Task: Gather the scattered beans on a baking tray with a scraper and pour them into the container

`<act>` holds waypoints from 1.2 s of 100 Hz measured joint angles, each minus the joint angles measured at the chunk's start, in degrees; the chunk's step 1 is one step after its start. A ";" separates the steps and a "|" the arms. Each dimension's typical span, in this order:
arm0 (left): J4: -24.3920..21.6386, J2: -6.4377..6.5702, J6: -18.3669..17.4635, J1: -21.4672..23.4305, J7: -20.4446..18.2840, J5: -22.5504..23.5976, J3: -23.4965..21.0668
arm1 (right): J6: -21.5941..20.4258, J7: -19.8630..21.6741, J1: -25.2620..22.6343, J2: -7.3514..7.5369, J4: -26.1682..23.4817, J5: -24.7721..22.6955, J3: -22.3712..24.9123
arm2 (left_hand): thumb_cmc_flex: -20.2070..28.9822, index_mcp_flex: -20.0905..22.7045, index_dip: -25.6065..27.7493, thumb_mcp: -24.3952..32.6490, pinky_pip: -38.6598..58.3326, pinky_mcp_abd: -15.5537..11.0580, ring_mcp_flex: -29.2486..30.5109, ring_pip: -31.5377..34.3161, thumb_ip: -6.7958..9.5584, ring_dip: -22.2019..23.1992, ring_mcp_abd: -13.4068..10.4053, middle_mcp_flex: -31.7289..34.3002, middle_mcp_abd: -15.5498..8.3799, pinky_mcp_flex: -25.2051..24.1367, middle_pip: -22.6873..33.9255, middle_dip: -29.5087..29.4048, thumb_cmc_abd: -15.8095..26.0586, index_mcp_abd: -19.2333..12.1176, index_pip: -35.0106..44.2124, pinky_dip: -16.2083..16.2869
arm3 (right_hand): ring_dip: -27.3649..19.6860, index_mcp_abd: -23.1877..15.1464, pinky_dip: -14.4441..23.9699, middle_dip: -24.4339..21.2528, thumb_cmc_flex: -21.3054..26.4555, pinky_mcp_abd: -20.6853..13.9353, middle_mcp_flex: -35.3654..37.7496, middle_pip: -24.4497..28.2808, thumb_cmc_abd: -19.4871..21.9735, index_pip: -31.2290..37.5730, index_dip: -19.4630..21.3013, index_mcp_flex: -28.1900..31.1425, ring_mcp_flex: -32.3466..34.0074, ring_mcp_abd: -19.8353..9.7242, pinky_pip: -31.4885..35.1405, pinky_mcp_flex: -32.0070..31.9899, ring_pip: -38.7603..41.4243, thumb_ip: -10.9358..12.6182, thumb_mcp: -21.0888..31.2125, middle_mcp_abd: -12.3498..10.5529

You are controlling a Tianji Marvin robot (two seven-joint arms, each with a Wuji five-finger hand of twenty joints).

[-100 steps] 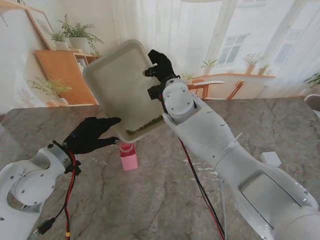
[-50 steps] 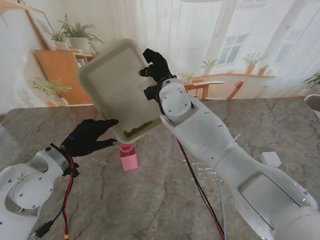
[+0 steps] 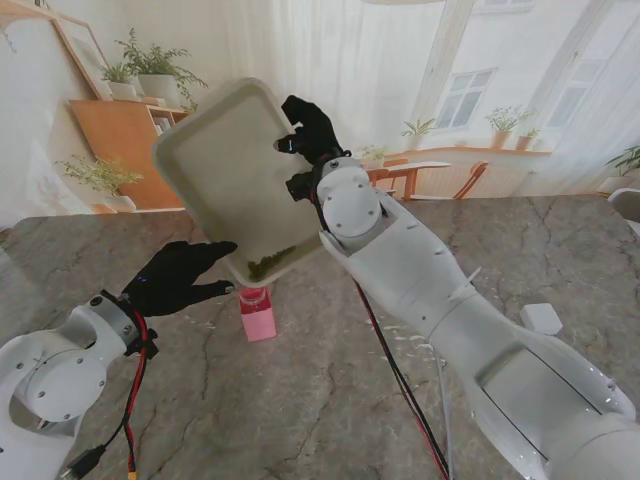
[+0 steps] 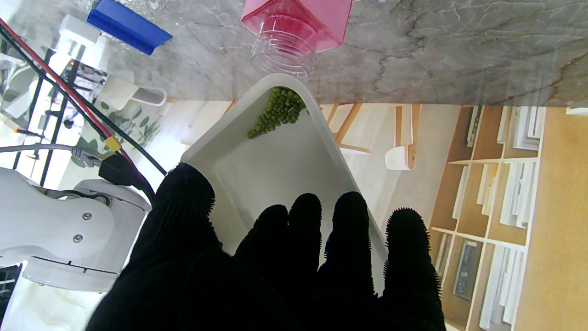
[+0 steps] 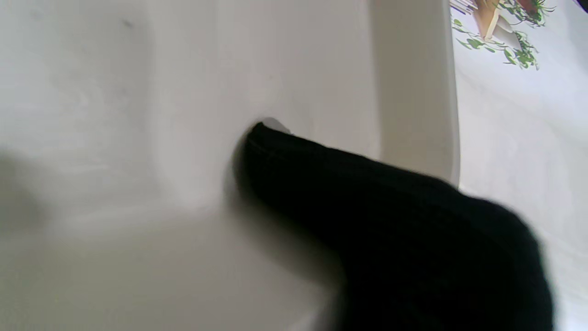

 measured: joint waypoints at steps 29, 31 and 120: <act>-0.02 0.00 -0.22 0.28 0.00 -0.01 0.03 | -1.10 -0.10 -0.48 0.39 -1.18 -0.97 -0.25 | 0.00 0.00 0.00 0.00 0.00 0.00 0.00 0.00 0.00 0.00 0.00 0.00 0.00 0.00 0.00 0.00 0.00 0.00 0.00 0.01 | 0.02 0.00 0.00 0.01 0.00 0.00 0.01 0.00 -0.01 0.00 0.00 0.00 0.00 0.00 0.00 0.00 0.00 0.00 0.00 0.00; -0.03 0.00 -0.22 0.33 0.02 0.00 0.03 | -1.21 -0.10 -0.49 0.40 -1.18 -1.01 -0.29 | 0.00 0.00 0.00 0.00 0.00 0.00 0.00 0.00 0.00 0.00 0.00 0.00 0.00 0.00 0.00 0.00 0.00 0.00 0.00 0.01 | 0.02 0.00 0.00 0.01 0.00 0.00 0.01 0.00 -0.01 0.00 0.00 0.00 0.00 0.00 0.00 0.00 0.00 0.00 0.00 0.00; -0.08 -0.09 -0.09 1.17 0.79 0.63 0.08 | -4.52 0.00 -0.38 0.46 -0.38 -2.99 -1.01 | 0.00 0.00 0.00 0.00 -0.01 0.00 0.00 0.00 0.00 0.00 0.00 0.00 0.00 0.00 0.00 0.00 0.00 0.00 0.00 0.01 | 0.02 0.00 0.00 0.02 0.00 0.00 0.02 0.00 -0.07 0.00 0.00 0.01 0.00 0.00 0.12 0.02 0.00 -0.01 0.00 0.00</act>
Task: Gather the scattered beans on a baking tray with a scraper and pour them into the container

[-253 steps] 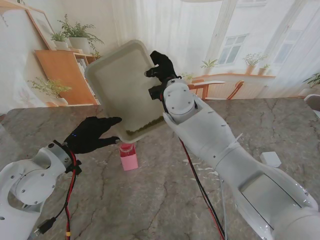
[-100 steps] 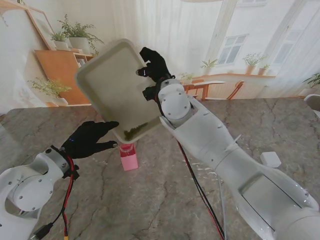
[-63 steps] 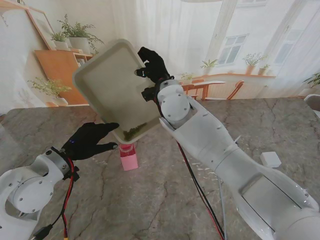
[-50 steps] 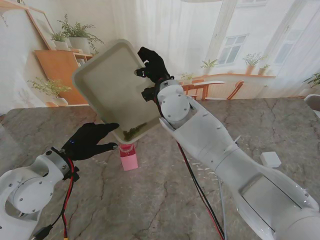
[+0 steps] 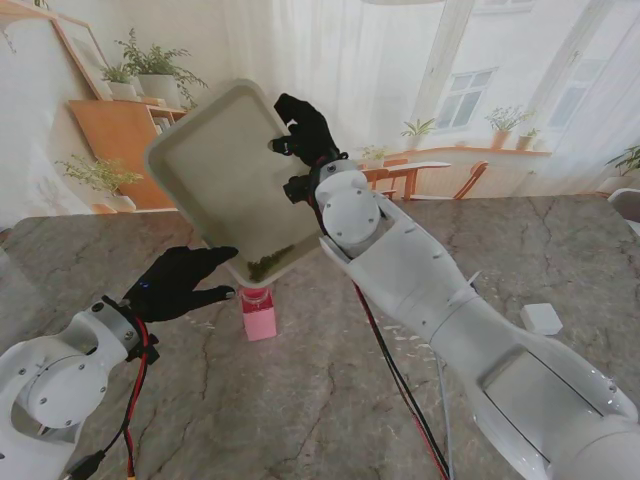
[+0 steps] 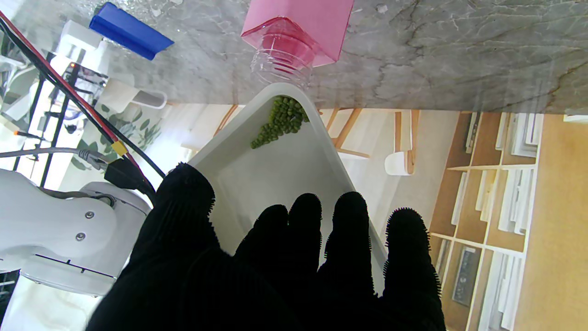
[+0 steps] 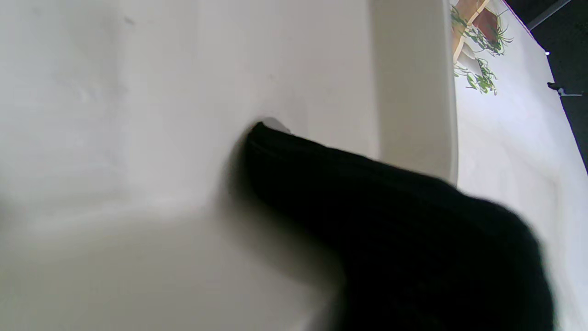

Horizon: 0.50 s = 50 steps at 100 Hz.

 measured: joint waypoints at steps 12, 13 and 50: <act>0.01 0.00 0.10 0.00 0.00 -0.04 0.07 | -0.81 -0.11 0.00 0.04 0.00 -0.31 -0.01 | 0.00 0.00 0.00 0.00 0.00 0.00 0.00 0.00 0.00 0.00 0.00 0.00 0.00 0.00 0.00 0.00 0.00 0.00 0.00 0.00 | 0.00 0.00 0.00 0.00 0.00 0.00 0.00 0.00 0.00 0.00 0.00 0.00 0.00 0.00 0.08 0.00 0.00 0.00 0.00 0.00; 0.01 -0.01 0.11 0.00 0.00 -0.04 0.07 | -0.90 -0.13 0.00 0.04 0.00 -0.34 -0.02 | 0.00 0.00 0.00 0.00 0.00 0.00 0.00 0.00 0.00 0.00 0.00 0.00 0.00 0.00 0.00 0.00 0.00 0.00 0.00 0.00 | 0.00 0.00 0.00 0.00 0.00 0.00 0.00 0.00 0.00 0.00 0.00 0.00 0.00 0.00 0.08 0.00 0.00 0.00 0.00 0.00; -0.07 -0.08 0.23 0.40 0.50 0.37 -0.20 | -1.83 -0.78 0.00 0.06 -0.25 -0.87 -0.23 | 0.00 0.00 0.00 0.00 0.00 0.00 0.00 0.00 0.00 0.00 0.00 0.00 0.00 0.00 0.00 0.00 0.00 0.00 0.00 0.00 | 0.00 0.00 0.00 0.00 0.00 0.00 0.01 0.00 -0.25 0.00 0.00 0.00 0.00 0.00 0.13 0.01 0.01 -0.01 0.02 0.00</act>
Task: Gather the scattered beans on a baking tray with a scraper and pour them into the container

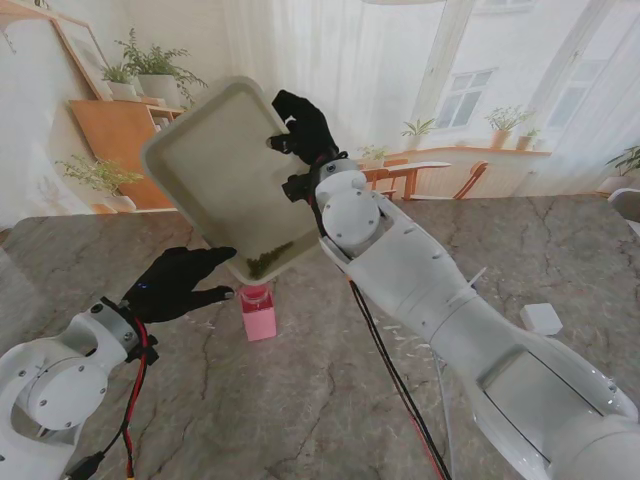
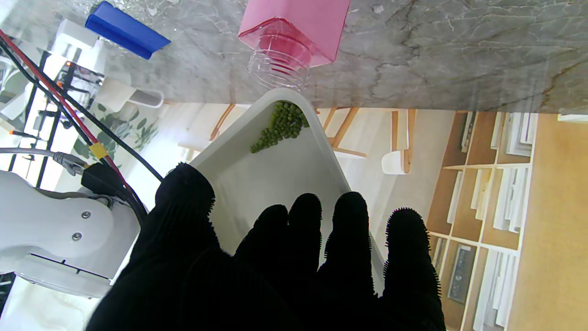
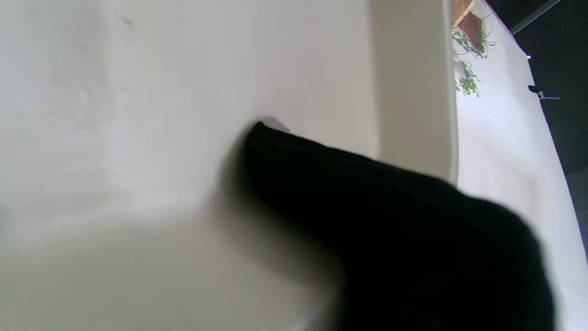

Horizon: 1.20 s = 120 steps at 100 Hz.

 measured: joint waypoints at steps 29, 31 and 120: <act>-0.25 -0.08 -0.07 0.86 0.40 0.38 -0.45 | -0.11 -0.67 -0.89 0.51 -2.53 -0.63 -0.04 | 0.00 0.00 0.00 0.00 0.00 0.00 0.00 0.00 0.00 0.00 0.00 0.00 0.00 0.00 0.00 0.00 0.00 0.00 0.00 0.00 | 0.00 0.00 0.00 0.00 0.01 0.01 0.17 0.00 -0.21 0.00 0.00 0.00 0.03 0.00 0.06 0.00 0.01 0.00 0.02 -0.01; -0.27 -0.09 -0.08 0.90 0.42 0.40 -0.48 | -0.06 -0.77 -0.99 0.57 -2.81 -0.69 -0.04 | 0.00 0.00 0.00 0.00 0.00 0.00 0.00 0.00 0.00 0.00 0.00 0.00 0.00 0.00 0.00 0.00 0.00 0.00 0.00 0.00 | 0.00 0.00 0.00 0.00 0.01 0.01 0.17 0.00 -0.22 0.00 0.00 0.00 0.04 0.00 0.06 0.00 0.01 0.00 0.02 -0.01; -0.46 -0.12 0.14 1.48 0.74 0.55 -0.43 | -0.78 -0.27 -1.90 1.58 -5.36 -2.61 -0.69 | 0.00 0.00 0.00 0.00 0.00 0.00 0.00 0.01 0.00 0.34 0.06 0.00 0.00 0.01 0.00 0.00 0.00 0.00 0.00 0.00 | 0.01 0.00 0.00 0.02 0.01 0.01 0.24 0.00 -0.31 0.00 0.01 0.03 0.06 0.00 0.11 0.00 0.02 0.00 0.03 -0.15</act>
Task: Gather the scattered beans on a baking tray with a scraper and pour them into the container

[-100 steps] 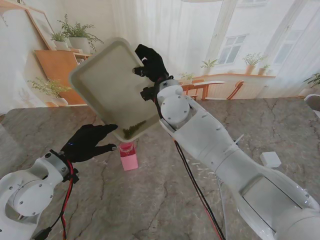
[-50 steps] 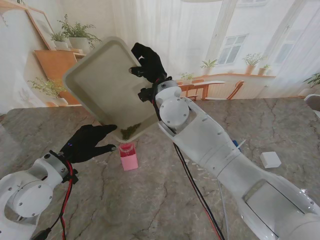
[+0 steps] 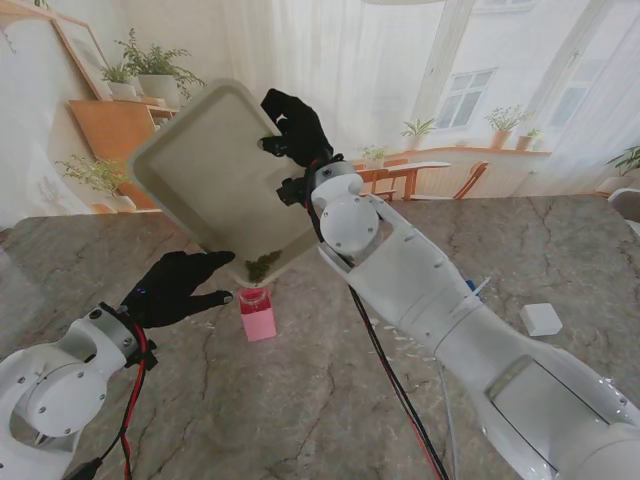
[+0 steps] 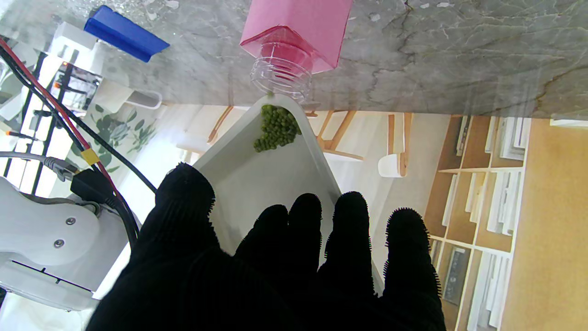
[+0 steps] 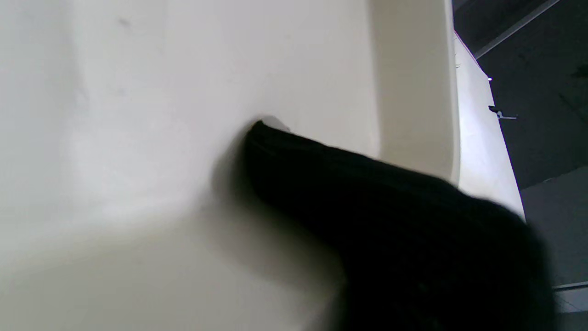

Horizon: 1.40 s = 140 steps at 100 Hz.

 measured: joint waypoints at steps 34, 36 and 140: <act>-0.09 -0.03 0.38 0.48 0.18 0.44 -0.21 | -1.23 -0.32 0.24 -0.28 0.51 -0.58 -0.60 | 0.00 0.00 0.00 0.00 0.00 0.00 0.00 0.00 0.00 -0.01 0.00 0.00 0.00 0.00 0.00 0.00 0.00 0.00 0.00 0.00 | 0.00 0.00 0.00 0.00 0.00 0.00 0.00 0.00 0.00 0.00 0.00 0.02 0.00 0.00 0.02 0.00 0.00 0.00 0.00 -0.01; -0.11 -0.04 0.38 0.52 0.21 0.46 -0.23 | -1.25 -0.32 0.27 -0.32 0.59 -0.55 -0.61 | 0.00 0.00 0.00 0.00 0.00 0.00 0.00 0.00 0.00 -0.01 0.00 0.00 0.00 0.00 0.00 0.00 0.00 0.00 0.00 0.00 | 0.00 0.00 0.00 0.00 0.00 0.00 0.00 0.00 0.00 0.00 0.00 0.02 0.00 0.00 0.02 0.00 0.00 0.00 0.00 -0.01; -0.73 -0.24 1.31 2.26 1.19 1.14 -0.91 | -4.90 -0.93 1.23 -0.87 1.98 -2.82 -2.08 | 0.00 0.54 0.00 0.00 0.00 0.00 0.00 0.00 0.00 -0.02 0.01 0.52 0.00 0.01 0.00 0.00 0.00 -0.01 0.00 0.00 | 0.01 -0.02 0.00 0.01 0.00 0.00 0.00 0.00 0.00 0.00 0.00 0.08 0.02 0.00 0.04 0.01 0.00 0.00 0.00 -0.03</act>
